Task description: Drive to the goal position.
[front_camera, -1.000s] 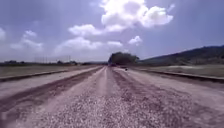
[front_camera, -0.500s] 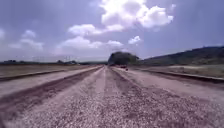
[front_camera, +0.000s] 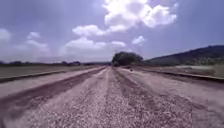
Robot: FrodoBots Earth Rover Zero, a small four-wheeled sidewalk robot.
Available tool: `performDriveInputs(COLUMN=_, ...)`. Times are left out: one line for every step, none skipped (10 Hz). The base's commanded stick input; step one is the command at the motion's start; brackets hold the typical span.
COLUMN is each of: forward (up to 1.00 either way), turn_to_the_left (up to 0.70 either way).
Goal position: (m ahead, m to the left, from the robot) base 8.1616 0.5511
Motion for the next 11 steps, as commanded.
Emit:
performDriveInputs(forward=1.00, turn_to_the_left=0.00)
performDriveInputs(forward=1.00, turn_to_the_left=0.00)
performDriveInputs(forward=1.00, turn_to_the_left=0.00)
performDriveInputs(forward=1.00, turn_to_the_left=0.00)
performDriveInputs(forward=1.00, turn_to_the_left=0.00)
performDriveInputs(forward=1.00, turn_to_the_left=0.00)
performDriveInputs(forward=1.00, turn_to_the_left=0.00)
performDriveInputs(forward=1.00, turn_to_the_left=0.00)
performDriveInputs(forward=1.00, turn_to_the_left=0.00)
performDriveInputs(forward=1.00, turn_to_the_left=0.00)
performDriveInputs(forward=1.00, turn_to_the_left=0.00)
